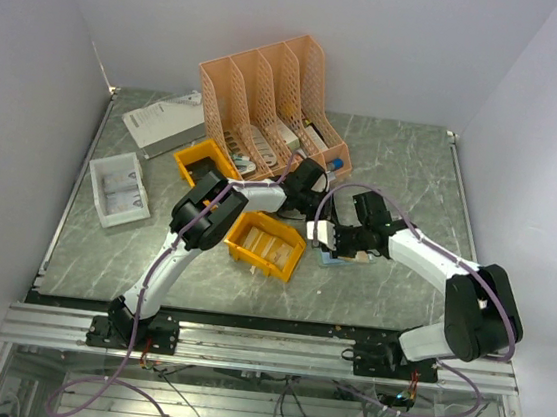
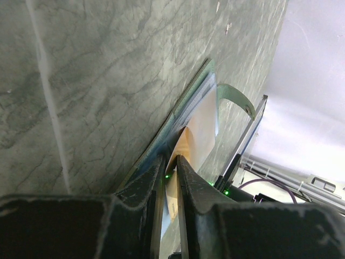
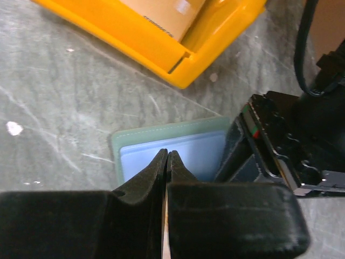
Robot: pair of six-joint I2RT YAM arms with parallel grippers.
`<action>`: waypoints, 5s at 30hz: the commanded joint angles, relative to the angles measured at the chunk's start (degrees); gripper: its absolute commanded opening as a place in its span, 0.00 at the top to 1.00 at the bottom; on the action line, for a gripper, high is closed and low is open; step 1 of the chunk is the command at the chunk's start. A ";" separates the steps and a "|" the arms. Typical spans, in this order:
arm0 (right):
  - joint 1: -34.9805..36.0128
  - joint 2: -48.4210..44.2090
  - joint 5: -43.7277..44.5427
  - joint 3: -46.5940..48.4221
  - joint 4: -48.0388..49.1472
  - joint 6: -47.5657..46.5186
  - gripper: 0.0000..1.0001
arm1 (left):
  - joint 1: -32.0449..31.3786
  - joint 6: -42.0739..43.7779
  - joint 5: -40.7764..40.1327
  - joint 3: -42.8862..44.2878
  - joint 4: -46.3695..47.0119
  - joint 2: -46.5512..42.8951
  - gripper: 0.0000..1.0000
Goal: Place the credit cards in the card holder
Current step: Insert the credit card into the card holder, then pick up the credit card from the storage box.
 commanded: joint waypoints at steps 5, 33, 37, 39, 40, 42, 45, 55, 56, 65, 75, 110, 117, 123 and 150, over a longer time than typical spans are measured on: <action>2.08 3.50 9.48 2.14 2.13 1.85 1.00 | -0.50 0.12 1.00 -1.61 -1.39 1.86 0.75; 2.51 1.62 9.83 2.81 0.26 1.14 0.98 | -0.14 0.58 1.07 -1.54 -1.96 1.96 0.71; 3.49 3.37 11.43 3.04 0.78 2.03 0.98 | -0.19 0.43 1.09 -1.22 -1.83 2.19 0.71; 4.15 4.33 12.83 3.20 1.04 2.25 0.99 | -0.09 0.45 1.22 -1.26 -1.90 2.12 0.71; 4.50 4.66 13.34 3.21 1.15 2.35 0.99 | -0.13 0.45 1.32 -1.20 -2.03 2.07 0.71; 5.03 5.33 14.21 3.28 1.20 2.53 1.00 | -0.09 0.46 1.24 -1.18 -2.09 2.06 0.71; 5.05 6.05 16.10 3.82 0.95 2.78 1.00 | -0.13 0.48 1.34 -1.09 -1.98 2.20 0.71; 5.05 8.48 20.05 7.11 -5.65 0.97 1.00 | 0.10 0.65 1.40 -1.47 -2.18 1.89 0.71; 5.05 8.67 20.51 7.30 -5.94 0.98 1.00 | 0.17 0.56 1.37 -1.59 -2.00 1.89 0.70; 3.31 8.05 20.54 8.03 -7.88 0.58 1.00 | 0.36 0.54 1.42 -1.97 -1.81 1.59 0.68; -0.77 8.33 19.44 8.63 -10.12 -0.41 1.00 | 0.68 0.56 1.15 -1.97 -2.23 1.18 0.60; -11.56 2.37 -5.83 4.16 -31.54 -38.19 1.00 | 1.48 16.25 -13.49 -15.52 8.20 -29.57 0.60; -6.83 6.87 -0.78 3.68 -26.36 -31.77 1.00 | 2.69 23.30 -29.19 -29.16 9.18 -47.63 0.60; -5.70 7.15 0.60 3.47 -21.95 -26.85 1.00 | 6.38 23.26 -32.81 -37.25 7.26 -58.95 0.55; -5.24 5.69 -0.21 7.06 -11.68 -5.59 1.00 | 8.81 14.85 -50.16 -49.15 -14.27 -78.35 0.25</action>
